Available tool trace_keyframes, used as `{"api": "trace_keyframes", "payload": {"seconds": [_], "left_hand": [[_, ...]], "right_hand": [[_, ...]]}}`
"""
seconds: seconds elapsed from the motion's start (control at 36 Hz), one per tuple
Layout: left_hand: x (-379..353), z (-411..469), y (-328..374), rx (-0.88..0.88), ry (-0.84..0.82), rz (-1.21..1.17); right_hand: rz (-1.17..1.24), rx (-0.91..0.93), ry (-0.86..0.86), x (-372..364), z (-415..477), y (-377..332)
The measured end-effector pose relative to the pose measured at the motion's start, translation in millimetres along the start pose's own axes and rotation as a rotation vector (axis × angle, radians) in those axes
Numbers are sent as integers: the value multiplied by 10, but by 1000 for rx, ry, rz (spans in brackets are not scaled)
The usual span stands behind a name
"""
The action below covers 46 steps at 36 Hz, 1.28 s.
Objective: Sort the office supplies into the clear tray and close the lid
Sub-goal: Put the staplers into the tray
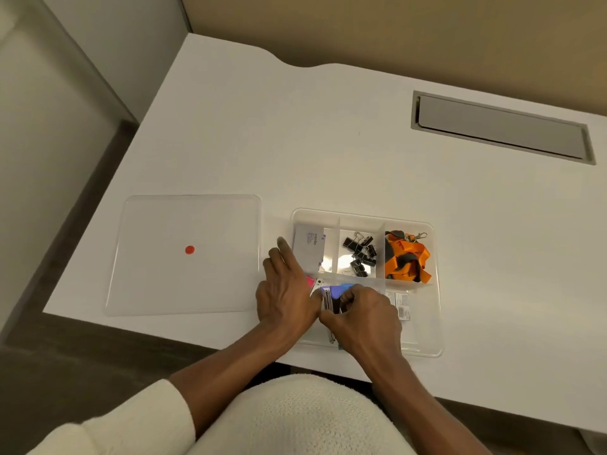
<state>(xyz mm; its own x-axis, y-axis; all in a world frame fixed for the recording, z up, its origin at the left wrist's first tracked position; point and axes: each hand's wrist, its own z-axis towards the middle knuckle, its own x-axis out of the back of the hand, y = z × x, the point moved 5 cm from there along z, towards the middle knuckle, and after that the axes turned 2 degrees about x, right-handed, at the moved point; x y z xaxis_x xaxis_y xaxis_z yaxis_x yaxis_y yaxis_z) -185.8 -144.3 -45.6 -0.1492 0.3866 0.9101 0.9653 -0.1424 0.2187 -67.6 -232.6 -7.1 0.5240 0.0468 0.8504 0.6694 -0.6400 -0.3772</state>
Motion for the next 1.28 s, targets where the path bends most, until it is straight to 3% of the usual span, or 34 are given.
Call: {"api": "trace_keyframes", "payload": {"seconds": [0.31,0.56,0.75,0.92,1.11,1.22,1.28], "left_hand": [[-95,91,-94,-96,-34,-149],[52,39,-459,-6,-24,-373],[12,35,-660,49,-58,-487],[-5,58,-656,42,-78,-487],[-4,53,-670,11,-103,-484],[-26,57,-695,-3,-123,-490],[-29,61,-702,-12,-128,-493]], "right_hand": [[39,-153,-41,-39,-91,113],[42,-94,12,-69,-81,-80],[-177,-3,1,-232,50,-416],[-448,42,-102,-397,130,-615],[-427,5,-173,-503,213,-653],[-406,12,-334,-609,208,-633],[-431,62,-288,-609,153,-666]]}}
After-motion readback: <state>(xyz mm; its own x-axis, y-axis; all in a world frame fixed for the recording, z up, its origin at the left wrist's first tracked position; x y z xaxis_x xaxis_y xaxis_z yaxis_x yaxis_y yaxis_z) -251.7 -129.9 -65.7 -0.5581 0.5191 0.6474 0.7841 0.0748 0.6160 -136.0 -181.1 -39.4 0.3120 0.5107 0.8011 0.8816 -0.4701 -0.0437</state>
